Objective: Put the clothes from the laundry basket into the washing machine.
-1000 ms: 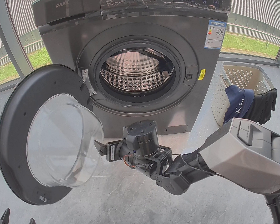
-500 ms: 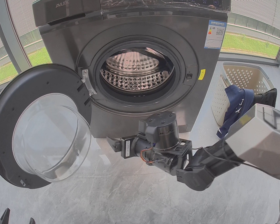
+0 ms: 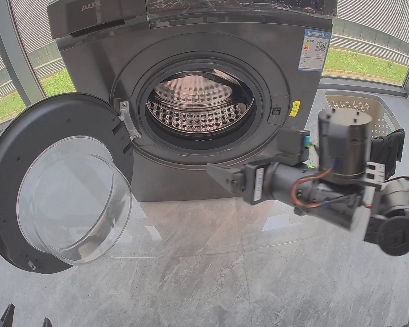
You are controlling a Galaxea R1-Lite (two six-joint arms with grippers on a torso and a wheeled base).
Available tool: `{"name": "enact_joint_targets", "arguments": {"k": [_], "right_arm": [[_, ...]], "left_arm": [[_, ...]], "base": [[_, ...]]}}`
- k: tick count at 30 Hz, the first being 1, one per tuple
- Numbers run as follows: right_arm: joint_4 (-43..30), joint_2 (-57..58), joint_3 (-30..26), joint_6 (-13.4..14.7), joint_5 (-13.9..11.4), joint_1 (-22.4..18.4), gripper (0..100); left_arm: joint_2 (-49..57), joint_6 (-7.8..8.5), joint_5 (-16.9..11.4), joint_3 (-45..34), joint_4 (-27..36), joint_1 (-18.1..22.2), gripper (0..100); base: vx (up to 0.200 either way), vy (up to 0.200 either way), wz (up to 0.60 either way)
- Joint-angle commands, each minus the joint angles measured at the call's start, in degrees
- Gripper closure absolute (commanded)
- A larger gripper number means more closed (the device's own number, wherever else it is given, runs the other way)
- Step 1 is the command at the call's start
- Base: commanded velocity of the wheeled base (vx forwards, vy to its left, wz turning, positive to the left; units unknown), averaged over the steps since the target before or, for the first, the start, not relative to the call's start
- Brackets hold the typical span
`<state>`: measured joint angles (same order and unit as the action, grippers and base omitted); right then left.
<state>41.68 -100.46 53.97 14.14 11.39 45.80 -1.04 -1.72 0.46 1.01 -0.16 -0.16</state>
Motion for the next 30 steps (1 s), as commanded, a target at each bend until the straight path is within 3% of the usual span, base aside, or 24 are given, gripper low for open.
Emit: {"name": "enact_joint_targets", "arguments": {"k": [1,6,16,17,19,20,21,27,30], "right_arm": [[-5.1,25.2,-15.8,-1.0,0.0,-3.6,0],[-4.8,35.2,-25.1,-3.0,-0.6,-6.9,0],[-5.1,45.6,-31.1,-3.5,-0.4,-10.4,0],[-5.3,49.4,-33.3,-5.2,-0.3,-13.5,0],[-5.3,49.9,-33.7,-5.7,-0.4,-14.2,0],[-6.3,53.8,-35.6,-8.0,-0.6,-17.9,0],[-7.1,55.3,-36.2,-8.5,-0.7,-19.2,0],[-17.0,67.0,-39.0,-9.0,-1.1,-25.8,0],[-24.0,74.4,-40.8,-9.1,-2.8,-29.5,0]], "left_arm": [[0.9,-0.04,0.1,-1.0,0.0,0.0,0],[0.9,-0.04,0.1,-1.0,0.0,0.0,0],[0.9,-0.04,0.1,-1.0,-0.1,0.0,0],[0.9,-0.04,0.0,-1.0,-0.1,0.0,0],[0.9,-0.04,0.1,-1.0,0.0,0.0,0],[0.9,-0.04,0.1,-1.0,0.0,0.0,0],[0.9,-0.04,0.0,-1.0,0.0,0.0,0],[0.9,-0.04,0.1,-1.0,0.0,0.0,0],[0.9,-0.04,0.1,-1.0,-0.1,0.0,0]], "base": [[0.0,0.0,0.0],[0.0,0.0,0.0],[0.0,0.0,0.0],[0.0,0.0,0.0],[0.0,0.0,0.0],[0.0,0.0,0.0],[0.0,0.0,0.0],[0.0,0.0,0.0],[0.0,0.0,0.0]]}}
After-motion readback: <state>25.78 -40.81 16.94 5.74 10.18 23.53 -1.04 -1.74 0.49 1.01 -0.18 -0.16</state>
